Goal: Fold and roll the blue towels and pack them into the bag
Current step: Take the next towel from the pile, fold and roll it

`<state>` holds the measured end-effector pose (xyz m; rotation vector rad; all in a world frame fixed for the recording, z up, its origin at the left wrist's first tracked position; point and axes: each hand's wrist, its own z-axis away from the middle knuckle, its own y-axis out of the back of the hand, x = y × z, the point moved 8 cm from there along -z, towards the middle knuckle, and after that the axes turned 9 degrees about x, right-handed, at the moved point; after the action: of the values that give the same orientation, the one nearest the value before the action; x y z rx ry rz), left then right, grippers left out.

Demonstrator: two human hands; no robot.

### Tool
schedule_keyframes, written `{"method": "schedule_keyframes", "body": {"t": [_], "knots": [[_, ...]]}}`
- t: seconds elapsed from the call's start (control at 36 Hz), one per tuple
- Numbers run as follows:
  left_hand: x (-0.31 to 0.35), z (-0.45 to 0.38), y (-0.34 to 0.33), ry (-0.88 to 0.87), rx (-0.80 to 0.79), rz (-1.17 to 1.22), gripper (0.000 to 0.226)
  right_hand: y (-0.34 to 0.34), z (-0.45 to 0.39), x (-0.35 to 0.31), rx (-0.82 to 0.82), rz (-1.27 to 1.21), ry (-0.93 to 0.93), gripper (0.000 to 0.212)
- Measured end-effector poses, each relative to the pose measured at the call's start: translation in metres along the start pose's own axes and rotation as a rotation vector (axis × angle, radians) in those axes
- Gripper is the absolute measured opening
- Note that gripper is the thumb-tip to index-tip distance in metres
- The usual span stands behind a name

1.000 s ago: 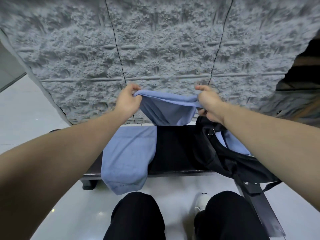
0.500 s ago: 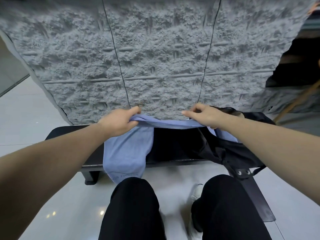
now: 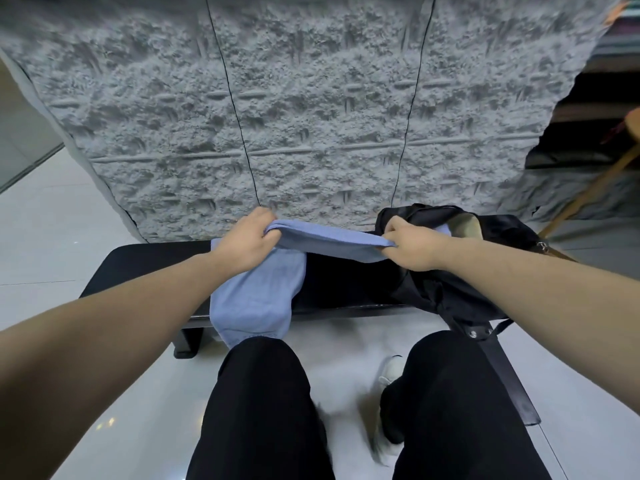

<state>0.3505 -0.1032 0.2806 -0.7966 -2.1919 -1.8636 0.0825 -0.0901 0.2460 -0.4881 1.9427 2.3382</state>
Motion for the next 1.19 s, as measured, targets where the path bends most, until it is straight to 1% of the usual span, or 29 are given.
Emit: {"method": "schedule_keyframes", "body": {"t": [0.06,0.17,0.19,0.25,0.28,0.33,0.36,0.39,0.42,0.44,0.5,0.58,0.61,0.69,0.72,0.78,0.81,0.89,0.92,0.97,1.0,1.06,1.14,1.19], "knots": [[-0.004,0.0,-0.003,0.096,-0.014,0.103,0.019,0.004,0.002,0.001,0.054,0.006,0.027,0.026],[-0.008,0.0,-0.006,0.257,-0.022,0.381,0.03,0.014,0.006,-0.006,0.125,-0.086,0.12,0.018],[-0.008,0.0,-0.007,0.282,-0.019,0.436,0.028,0.016,0.007,-0.009,0.14,-0.079,0.14,0.018],[-0.009,-0.001,-0.003,0.297,0.05,0.466,0.015,0.022,0.009,-0.011,0.201,-0.11,0.164,0.02],[-0.007,-0.002,0.001,0.293,0.094,0.456,0.014,0.024,0.009,-0.01,0.226,-0.143,0.155,0.022],[-0.007,-0.005,0.007,0.282,0.151,0.447,0.026,0.026,0.012,-0.008,0.237,-0.21,0.12,0.022],[-0.007,-0.008,0.008,0.268,0.162,0.448,0.023,0.027,0.014,-0.008,0.232,-0.235,0.107,0.019],[-0.004,-0.01,0.009,0.243,0.153,0.439,0.016,0.027,0.016,-0.008,0.222,-0.257,0.098,0.015],[0.0,-0.011,0.009,0.207,0.137,0.408,0.009,0.027,0.017,-0.008,0.214,-0.271,0.093,0.014],[0.007,-0.011,0.011,0.159,0.111,0.353,0.008,0.028,0.018,-0.008,0.213,-0.283,0.087,0.018],[0.016,-0.011,0.012,0.06,0.057,0.245,0.016,0.03,0.019,-0.008,0.227,-0.294,0.073,0.025],[0.022,-0.011,0.017,-0.011,0.016,0.088,0.033,0.033,0.016,-0.007,0.24,-0.368,0.045,0.026],[0.025,-0.01,0.018,-0.042,-0.003,0.049,0.034,0.032,0.015,-0.007,0.221,-0.394,0.039,0.03],[0.036,-0.006,0.019,-0.137,-0.045,-0.015,0.031,0.031,0.014,-0.012,0.178,-0.368,0.062,0.056],[0.039,-0.003,0.02,-0.151,-0.063,-0.025,0.033,0.031,0.015,-0.015,0.173,-0.344,0.074,0.059],[0.04,0.003,0.019,-0.157,-0.105,-0.074,0.044,0.03,0.019,-0.023,0.144,-0.276,0.125,0.052],[0.039,0.006,0.018,-0.156,-0.128,-0.106,0.044,0.028,0.021,-0.027,0.127,-0.241,0.156,0.049],[0.026,0.014,0.014,-0.078,-0.171,-0.079,0.024,0.023,0.029,-0.028,0.111,-0.193,0.183,0.046],[0.021,0.017,0.013,-0.066,-0.176,-0.064,0.023,0.021,0.031,-0.025,0.12,-0.189,0.176,0.041],[0.015,0.025,0.013,-0.081,-0.185,-0.06,0.019,0.019,0.036,-0.02,0.143,-0.207,0.148,0.024],[0.01,0.029,0.011,-0.081,-0.183,-0.042,0.02,0.018,0.038,-0.018,0.158,-0.223,0.139,0.017],[-0.004,0.036,0.008,-0.006,-0.172,0.077,0.03,0.015,0.043,-0.017,0.191,-0.267,0.139,0.015],[-0.013,0.048,0.0,0.11,-0.157,0.344,0.044,0.011,0.049,-0.015,0.206,-0.296,0.133,0.013],[-0.011,0.052,-0.001,0.175,-0.098,0.53,0.046,0.006,0.053,-0.019,0.174,-0.286,0.132,0.009]]}}
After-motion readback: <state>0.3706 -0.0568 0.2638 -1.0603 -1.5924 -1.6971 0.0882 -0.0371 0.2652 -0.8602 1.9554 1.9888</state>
